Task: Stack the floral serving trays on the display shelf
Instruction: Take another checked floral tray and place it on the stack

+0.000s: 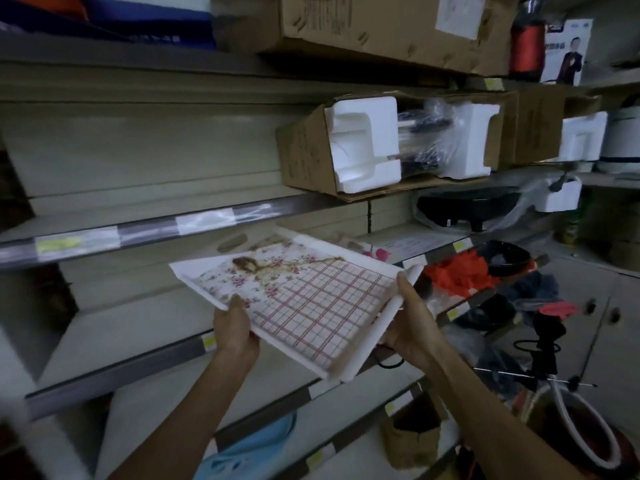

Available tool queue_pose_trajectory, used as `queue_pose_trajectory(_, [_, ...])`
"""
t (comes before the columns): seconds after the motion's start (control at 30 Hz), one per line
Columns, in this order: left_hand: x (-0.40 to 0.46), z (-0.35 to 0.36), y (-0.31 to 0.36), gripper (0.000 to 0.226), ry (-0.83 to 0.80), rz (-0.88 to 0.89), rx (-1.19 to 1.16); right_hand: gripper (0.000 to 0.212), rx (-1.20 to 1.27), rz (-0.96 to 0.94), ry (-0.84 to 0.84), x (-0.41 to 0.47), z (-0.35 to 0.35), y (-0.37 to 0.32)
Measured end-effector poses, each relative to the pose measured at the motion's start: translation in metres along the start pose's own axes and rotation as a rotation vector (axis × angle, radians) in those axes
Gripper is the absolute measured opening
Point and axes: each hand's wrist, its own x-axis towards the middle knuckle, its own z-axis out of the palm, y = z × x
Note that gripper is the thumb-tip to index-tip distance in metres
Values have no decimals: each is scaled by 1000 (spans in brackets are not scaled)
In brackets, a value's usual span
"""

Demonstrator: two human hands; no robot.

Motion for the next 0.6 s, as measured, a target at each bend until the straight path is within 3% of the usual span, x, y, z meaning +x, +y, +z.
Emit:
queue_pose_trajectory(0.07, [-9,-23,12,32,12,34,38,74,-29,26,-16,2,0,2])
queue_pose_trajectory(0.27, [-33,-95,50,40,68,116,152,68,-143,118,-73,15,10,8])
queue_pose_trajectory(0.47, [-63,-155,80,28,146,160,277,54,-559,227,-291,10,68,39])
queue_pose_trajectory(0.6, [-81,-194,94,33,198,202,348,41,-550,260,-471,-3,112,70])
